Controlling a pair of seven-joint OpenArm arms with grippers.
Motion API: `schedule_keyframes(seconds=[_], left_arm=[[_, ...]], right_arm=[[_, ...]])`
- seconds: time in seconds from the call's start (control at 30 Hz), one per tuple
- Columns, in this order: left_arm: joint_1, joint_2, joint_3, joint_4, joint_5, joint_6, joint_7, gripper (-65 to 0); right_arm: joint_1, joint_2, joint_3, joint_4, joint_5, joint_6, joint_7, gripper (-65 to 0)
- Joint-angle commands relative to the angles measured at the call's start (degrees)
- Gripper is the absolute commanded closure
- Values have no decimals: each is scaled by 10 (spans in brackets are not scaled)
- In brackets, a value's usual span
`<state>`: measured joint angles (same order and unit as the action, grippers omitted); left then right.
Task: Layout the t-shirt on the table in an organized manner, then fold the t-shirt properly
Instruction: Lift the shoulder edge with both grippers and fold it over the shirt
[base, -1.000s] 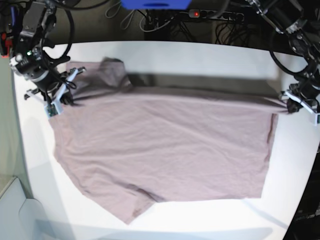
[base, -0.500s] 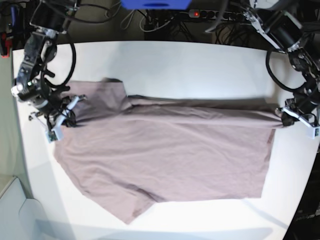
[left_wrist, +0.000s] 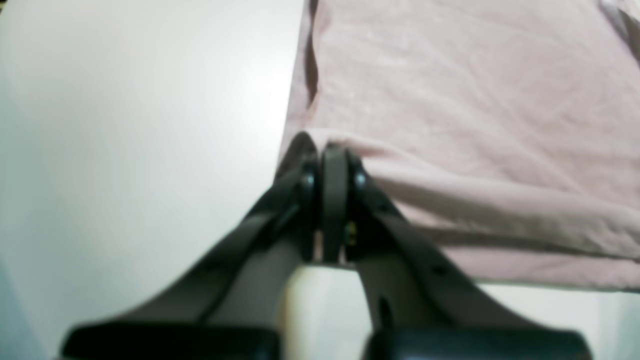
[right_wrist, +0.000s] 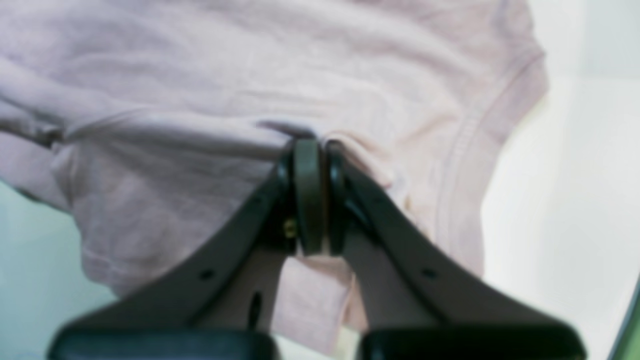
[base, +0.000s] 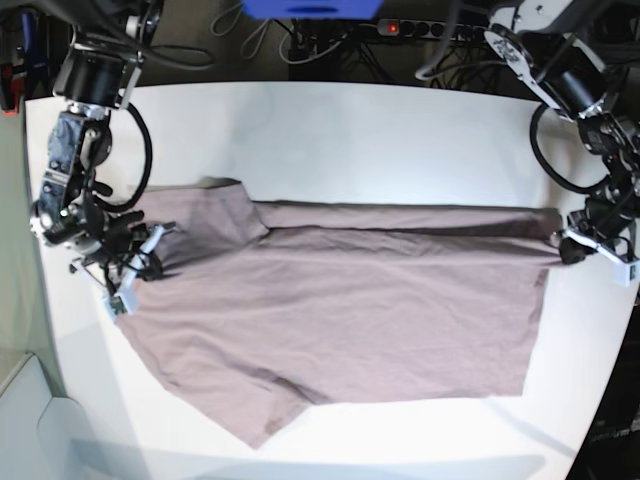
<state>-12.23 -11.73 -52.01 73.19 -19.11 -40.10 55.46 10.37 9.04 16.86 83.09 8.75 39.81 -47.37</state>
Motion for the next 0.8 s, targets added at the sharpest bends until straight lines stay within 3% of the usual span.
schedule_keyframes(seconds=[0.0, 0.77], left_arm=[[-12, -12, 0, 6, -11, 1, -13, -3], [-27, -12, 0, -26, -11, 1, -57, -4]], right_arm=[[15, 8, 2, 1, 5, 2, 18, 0], [69, 16, -22, -58, 5, 2, 36, 0]])
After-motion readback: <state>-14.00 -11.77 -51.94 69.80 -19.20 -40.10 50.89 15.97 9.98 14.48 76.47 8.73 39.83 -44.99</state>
